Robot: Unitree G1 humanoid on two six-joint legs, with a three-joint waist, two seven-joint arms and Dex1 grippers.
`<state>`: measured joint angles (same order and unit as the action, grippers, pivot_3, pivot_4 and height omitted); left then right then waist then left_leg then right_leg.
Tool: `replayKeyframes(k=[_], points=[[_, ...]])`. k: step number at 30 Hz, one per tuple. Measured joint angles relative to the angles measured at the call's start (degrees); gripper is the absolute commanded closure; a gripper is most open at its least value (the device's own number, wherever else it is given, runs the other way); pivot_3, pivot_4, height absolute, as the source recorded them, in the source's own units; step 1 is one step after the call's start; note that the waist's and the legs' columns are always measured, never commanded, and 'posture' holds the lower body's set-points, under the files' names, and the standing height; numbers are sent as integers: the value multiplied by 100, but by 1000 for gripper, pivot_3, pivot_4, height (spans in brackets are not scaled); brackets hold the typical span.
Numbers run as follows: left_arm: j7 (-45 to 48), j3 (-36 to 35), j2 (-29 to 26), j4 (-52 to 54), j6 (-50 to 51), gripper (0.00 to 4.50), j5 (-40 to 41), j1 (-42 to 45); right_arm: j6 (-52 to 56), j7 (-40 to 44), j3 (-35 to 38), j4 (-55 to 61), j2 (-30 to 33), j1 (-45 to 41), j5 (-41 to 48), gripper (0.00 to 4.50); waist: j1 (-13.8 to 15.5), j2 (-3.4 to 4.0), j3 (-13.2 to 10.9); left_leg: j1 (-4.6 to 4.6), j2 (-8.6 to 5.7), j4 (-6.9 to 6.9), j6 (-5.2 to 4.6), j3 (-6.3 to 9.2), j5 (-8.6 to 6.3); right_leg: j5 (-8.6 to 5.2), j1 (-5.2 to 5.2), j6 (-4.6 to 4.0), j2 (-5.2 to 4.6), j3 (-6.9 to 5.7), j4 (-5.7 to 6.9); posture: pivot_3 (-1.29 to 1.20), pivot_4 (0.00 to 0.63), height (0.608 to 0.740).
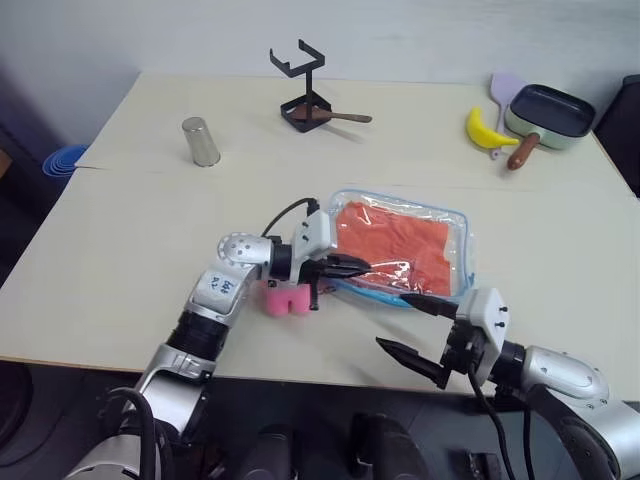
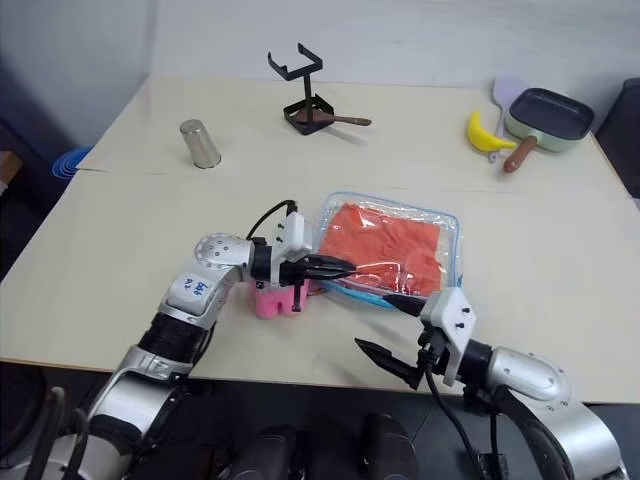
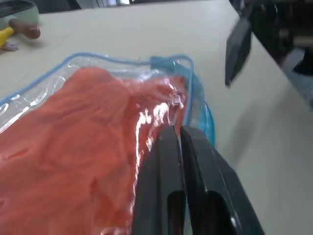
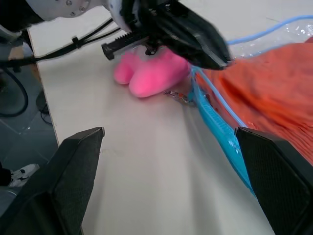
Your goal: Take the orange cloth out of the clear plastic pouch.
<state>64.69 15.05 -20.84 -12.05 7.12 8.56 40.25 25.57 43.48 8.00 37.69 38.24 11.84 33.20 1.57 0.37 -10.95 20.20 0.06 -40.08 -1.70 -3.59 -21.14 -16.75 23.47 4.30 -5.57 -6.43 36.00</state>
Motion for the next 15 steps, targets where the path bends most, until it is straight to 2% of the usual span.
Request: replayKeyframes(k=[6, 12, 15], points=[[122, 266, -147, 1, -973, 1775, -361, -86, -1376, 642, 1268, -327, -102, 1082, -225, 0, 47, -2, 1, 2, -9, 1, -11, -2, -2, 4, -2, 8, 0, 3, -4, 0, 150, 740], [-355, 361, 61, -518, -1452, 1775, -789, -70, -2027, 980, 1669, -817, -217, 1811, -452, 0, 5, -4, 2, -5, -7, 1, -13, -10, -1, 5, -3, 8, -3, 12, -2, 0, 150, 740], [-491, 355, 216, -736, -1472, 2376, -836, 27, -2128, 954, 1678, -859, -299, 1820, -486, 0, -24, -3, 2, -9, -2, 2, -12, -12, -1, 4, -1, 8, -6, 16, -2, 0, 150, 740]])
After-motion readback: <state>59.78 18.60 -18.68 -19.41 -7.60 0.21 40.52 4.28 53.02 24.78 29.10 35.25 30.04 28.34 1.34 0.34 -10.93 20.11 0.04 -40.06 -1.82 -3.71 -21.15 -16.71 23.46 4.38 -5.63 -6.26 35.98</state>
